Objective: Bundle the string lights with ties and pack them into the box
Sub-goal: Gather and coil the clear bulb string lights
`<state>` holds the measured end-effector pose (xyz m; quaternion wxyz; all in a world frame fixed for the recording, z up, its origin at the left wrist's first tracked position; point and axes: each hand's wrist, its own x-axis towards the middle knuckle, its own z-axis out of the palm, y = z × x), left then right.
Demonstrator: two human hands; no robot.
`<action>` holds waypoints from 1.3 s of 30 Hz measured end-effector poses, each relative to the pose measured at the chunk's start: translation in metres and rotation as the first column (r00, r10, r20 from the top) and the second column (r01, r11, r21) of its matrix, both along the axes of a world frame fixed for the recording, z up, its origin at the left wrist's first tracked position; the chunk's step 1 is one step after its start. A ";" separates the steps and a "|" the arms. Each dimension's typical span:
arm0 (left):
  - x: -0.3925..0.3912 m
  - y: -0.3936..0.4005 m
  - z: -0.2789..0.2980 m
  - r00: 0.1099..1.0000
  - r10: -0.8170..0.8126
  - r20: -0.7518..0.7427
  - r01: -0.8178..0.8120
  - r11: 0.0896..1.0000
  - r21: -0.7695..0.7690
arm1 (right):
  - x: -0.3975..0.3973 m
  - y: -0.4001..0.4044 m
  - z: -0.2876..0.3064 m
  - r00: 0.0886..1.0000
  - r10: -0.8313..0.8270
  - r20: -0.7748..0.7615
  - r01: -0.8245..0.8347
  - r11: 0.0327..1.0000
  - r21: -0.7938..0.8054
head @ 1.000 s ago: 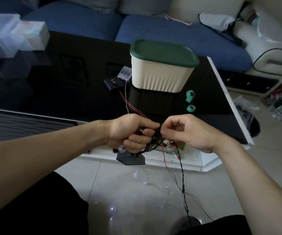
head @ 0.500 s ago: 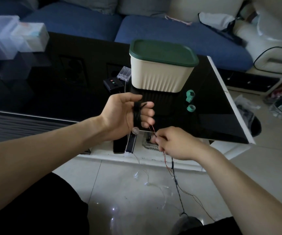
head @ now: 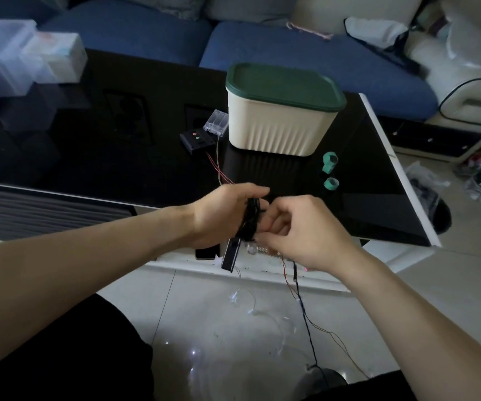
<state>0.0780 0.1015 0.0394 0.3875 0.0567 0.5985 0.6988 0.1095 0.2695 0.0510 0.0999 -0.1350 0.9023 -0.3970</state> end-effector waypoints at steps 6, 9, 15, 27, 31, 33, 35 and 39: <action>0.006 0.005 0.003 0.966 -0.251 -0.060 0.239 0.957 -0.163 | -0.002 0.005 0.003 1.000 0.021 -0.012 -0.022 0.998 -0.053; 0.006 0.003 0.001 0.942 -0.329 -0.068 0.305 0.923 -0.236 | -0.005 0.010 0.004 0.998 0.060 0.025 -0.059 0.998 -0.035; 0.005 -0.001 0.001 0.947 -0.321 -0.031 0.301 0.914 -0.271 | -0.013 0.027 0.002 0.962 0.121 0.247 -0.099 0.990 -0.098; 0.004 -0.005 -0.001 0.983 -0.167 0.074 0.173 0.981 -0.082 | -0.016 0.033 0.006 0.891 0.219 0.398 -0.006 0.881 -0.473; 0.003 -0.006 -0.001 0.981 -0.187 0.047 0.188 0.982 -0.012 | -0.018 0.034 0.001 0.898 0.231 0.374 -0.016 0.868 -0.497; 0.003 -0.007 -0.001 0.988 -0.153 0.010 0.152 0.988 0.013 | -0.019 0.036 -0.002 0.931 0.197 0.307 -0.060 0.912 -0.405; 0.003 -0.007 -0.001 0.992 -0.128 -0.006 0.128 0.991 0.031 | -0.021 0.034 -0.005 0.969 0.118 0.215 -0.046 0.948 -0.316; 0.002 -0.007 -0.002 0.980 -0.196 -0.033 0.198 0.980 0.039 | -0.021 0.029 -0.011 0.994 0.025 0.103 0.001 0.969 -0.248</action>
